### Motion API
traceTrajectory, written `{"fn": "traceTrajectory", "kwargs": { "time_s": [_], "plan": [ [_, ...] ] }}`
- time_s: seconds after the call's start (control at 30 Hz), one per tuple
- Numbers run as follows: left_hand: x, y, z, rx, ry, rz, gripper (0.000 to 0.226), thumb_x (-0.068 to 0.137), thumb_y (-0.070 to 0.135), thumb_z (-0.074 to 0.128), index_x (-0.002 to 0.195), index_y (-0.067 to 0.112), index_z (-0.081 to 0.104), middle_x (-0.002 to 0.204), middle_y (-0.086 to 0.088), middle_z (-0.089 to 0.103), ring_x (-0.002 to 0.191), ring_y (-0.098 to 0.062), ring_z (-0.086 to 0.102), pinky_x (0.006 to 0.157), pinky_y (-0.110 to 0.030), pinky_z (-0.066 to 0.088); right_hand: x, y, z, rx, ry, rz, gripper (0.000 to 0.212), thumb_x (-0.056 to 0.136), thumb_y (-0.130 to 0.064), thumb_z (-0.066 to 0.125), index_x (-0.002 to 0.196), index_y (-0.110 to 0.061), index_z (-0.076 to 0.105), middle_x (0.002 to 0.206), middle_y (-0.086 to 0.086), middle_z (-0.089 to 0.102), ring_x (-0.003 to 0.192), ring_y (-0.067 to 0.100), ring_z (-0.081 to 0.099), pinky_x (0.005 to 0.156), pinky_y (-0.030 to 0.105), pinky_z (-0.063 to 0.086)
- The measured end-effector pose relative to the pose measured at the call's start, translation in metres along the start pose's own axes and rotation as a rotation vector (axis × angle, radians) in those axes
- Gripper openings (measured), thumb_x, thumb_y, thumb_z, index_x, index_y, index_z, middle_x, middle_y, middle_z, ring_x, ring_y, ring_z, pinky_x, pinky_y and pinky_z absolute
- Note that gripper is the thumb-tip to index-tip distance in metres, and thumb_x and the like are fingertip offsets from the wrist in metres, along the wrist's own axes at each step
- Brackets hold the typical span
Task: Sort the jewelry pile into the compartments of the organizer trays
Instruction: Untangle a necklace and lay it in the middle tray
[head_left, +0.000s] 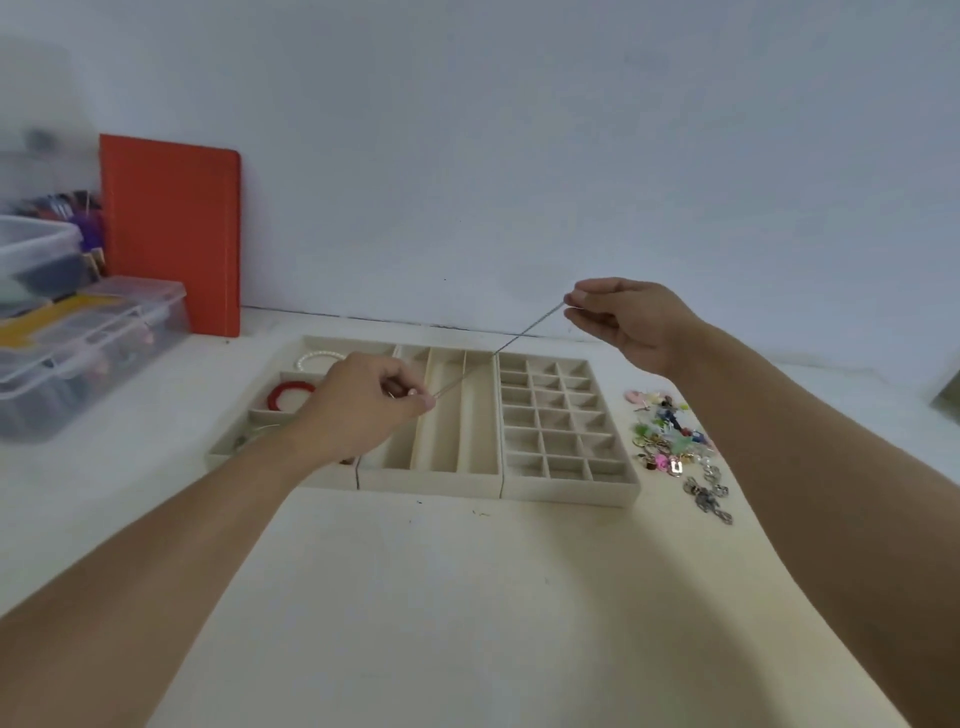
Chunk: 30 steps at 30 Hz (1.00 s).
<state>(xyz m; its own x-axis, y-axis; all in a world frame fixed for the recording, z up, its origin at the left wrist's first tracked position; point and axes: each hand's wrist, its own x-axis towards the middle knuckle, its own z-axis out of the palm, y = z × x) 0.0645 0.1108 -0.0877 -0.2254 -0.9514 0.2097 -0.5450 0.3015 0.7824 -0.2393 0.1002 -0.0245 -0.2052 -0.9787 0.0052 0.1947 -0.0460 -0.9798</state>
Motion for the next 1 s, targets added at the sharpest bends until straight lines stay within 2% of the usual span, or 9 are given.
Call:
{"fn": "traceTrajectory", "kwargs": {
  "time_s": [0.13,0.23,0.3,0.4,0.53,0.63,0.77,0.9,1.0],
  "plan": [
    [0.002,-0.001,-0.008,0.146,-0.064,-0.027,0.013,0.082,0.027,0.078,0.071,0.025,0.072,0.062,0.009,0.063,0.054,-0.010,0.055,0.056,-0.023,0.046,0.022,-0.002,0.044,0.000,0.006,-0.021,0.012,0.086,0.012,0.069,0.090,0.002,0.067,0.089,0.015,0.070,0.085,0.023,0.072,0.083,0.031,0.062],
    [-0.001,0.001,-0.012,0.293,-0.118,-0.076,0.012,0.083,0.027,0.076,0.072,0.025,0.072,0.059,0.012,0.060,0.052,-0.011,0.057,0.051,-0.021,0.041,0.035,0.001,0.078,-0.081,-0.021,-0.046,0.013,0.085,0.012,0.071,0.091,0.001,0.067,0.092,0.016,0.068,0.085,0.023,0.071,0.085,0.031,0.061],
    [-0.003,0.001,-0.013,0.426,-0.136,-0.103,0.010,0.084,0.029,0.072,0.074,0.028,0.071,0.067,0.015,0.063,0.063,-0.007,0.061,0.054,-0.022,0.040,0.043,0.006,0.100,-0.135,-0.055,-0.060,0.013,0.085,0.012,0.071,0.089,0.000,0.067,0.090,0.015,0.066,0.082,0.023,0.071,0.085,0.031,0.061],
    [-0.005,0.001,-0.007,0.580,-0.194,-0.121,0.010,0.082,0.026,0.065,0.076,0.027,0.073,0.079,0.012,0.070,0.079,-0.010,0.066,0.067,-0.025,0.050,0.053,0.017,0.123,-0.230,-0.116,-0.074,0.014,0.084,0.012,0.072,0.088,-0.001,0.067,0.089,0.014,0.065,0.082,0.026,0.071,0.085,0.031,0.061],
    [-0.004,-0.004,-0.005,0.718,-0.219,-0.116,0.012,0.077,0.025,0.063,0.085,0.026,0.071,0.081,0.009,0.070,0.080,-0.016,0.066,0.072,-0.030,0.051,0.067,0.037,0.146,-0.426,-0.164,-0.077,0.014,0.083,0.009,0.073,0.090,-0.003,0.070,0.086,0.013,0.068,0.079,0.026,0.071,0.086,0.033,0.061],
    [-0.003,-0.003,-0.006,0.778,-0.232,-0.101,0.012,0.078,0.028,0.065,0.090,0.026,0.065,0.085,0.007,0.067,0.081,-0.017,0.065,0.071,-0.031,0.049,0.073,0.054,0.157,-0.559,-0.172,-0.072,0.015,0.083,0.006,0.073,0.092,-0.005,0.070,0.092,0.020,0.072,0.077,0.026,0.073,0.086,0.034,0.061],
    [-0.004,0.000,-0.008,0.780,-0.271,-0.133,0.017,0.079,0.033,0.068,0.094,0.026,0.064,0.086,0.007,0.066,0.081,-0.015,0.064,0.071,-0.030,0.051,0.078,0.070,0.162,-0.697,-0.216,-0.046,0.018,0.082,0.006,0.072,0.096,-0.005,0.072,0.102,0.023,0.073,0.086,0.031,0.076,0.087,0.036,0.061],
    [-0.004,0.000,-0.011,0.788,-0.251,-0.147,0.023,0.079,0.034,0.071,0.099,0.028,0.062,0.091,0.008,0.065,0.085,-0.015,0.063,0.072,-0.031,0.047,0.081,0.078,0.164,-0.830,-0.251,-0.048,0.020,0.080,0.003,0.071,0.093,-0.012,0.073,0.097,0.017,0.076,0.089,0.030,0.075,0.089,0.040,0.060],
    [-0.004,-0.001,-0.010,0.783,-0.230,-0.138,0.021,0.078,0.032,0.072,0.096,0.027,0.064,0.086,0.007,0.065,0.082,-0.015,0.062,0.070,-0.031,0.047,0.083,0.079,0.166,-0.918,-0.276,-0.060,0.021,0.077,0.000,0.071,0.090,-0.016,0.073,0.093,0.013,0.077,0.089,0.028,0.075,0.090,0.041,0.060]
  ]
}}
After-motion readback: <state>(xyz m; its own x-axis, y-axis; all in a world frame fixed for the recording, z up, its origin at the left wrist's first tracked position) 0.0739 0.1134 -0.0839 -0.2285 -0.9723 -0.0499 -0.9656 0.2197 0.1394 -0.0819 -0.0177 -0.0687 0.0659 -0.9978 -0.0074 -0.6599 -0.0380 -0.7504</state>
